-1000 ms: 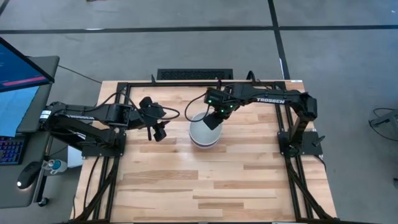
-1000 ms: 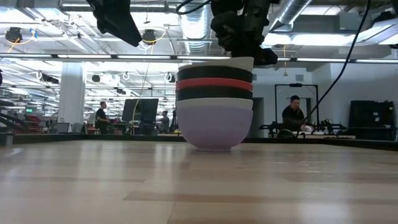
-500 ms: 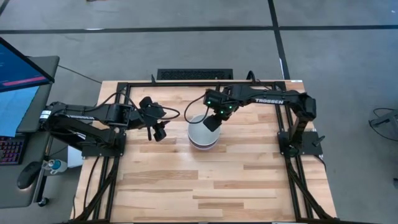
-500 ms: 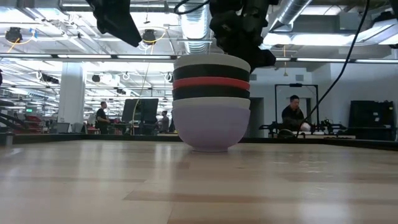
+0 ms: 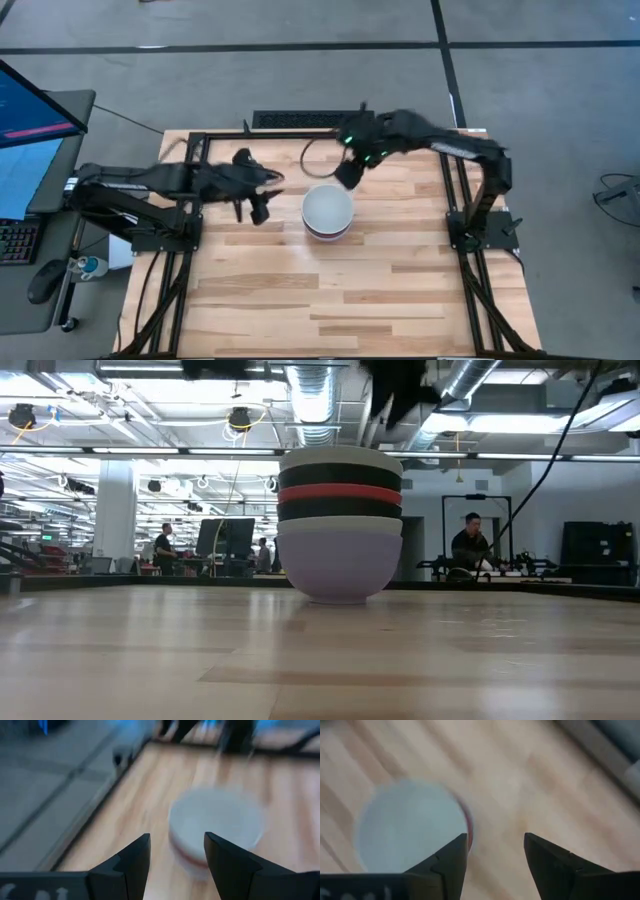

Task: Nest bowls inside each other
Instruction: Return to Home Position

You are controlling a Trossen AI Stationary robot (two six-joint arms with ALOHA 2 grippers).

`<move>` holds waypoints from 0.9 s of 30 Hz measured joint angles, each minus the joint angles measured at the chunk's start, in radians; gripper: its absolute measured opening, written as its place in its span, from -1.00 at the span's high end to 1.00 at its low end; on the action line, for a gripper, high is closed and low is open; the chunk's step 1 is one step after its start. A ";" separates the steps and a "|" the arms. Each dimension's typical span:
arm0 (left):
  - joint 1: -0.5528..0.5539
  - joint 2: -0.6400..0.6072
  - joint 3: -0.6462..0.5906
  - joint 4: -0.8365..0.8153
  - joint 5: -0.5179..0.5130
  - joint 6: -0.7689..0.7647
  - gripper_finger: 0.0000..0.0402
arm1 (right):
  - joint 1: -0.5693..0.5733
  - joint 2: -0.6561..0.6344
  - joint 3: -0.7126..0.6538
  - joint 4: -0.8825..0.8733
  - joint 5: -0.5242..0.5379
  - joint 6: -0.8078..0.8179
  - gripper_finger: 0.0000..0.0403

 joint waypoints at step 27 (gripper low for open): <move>-0.021 -0.932 -0.585 0.709 0.234 0.230 0.11 | 0.383 -0.988 -0.568 0.763 0.524 -0.453 -0.03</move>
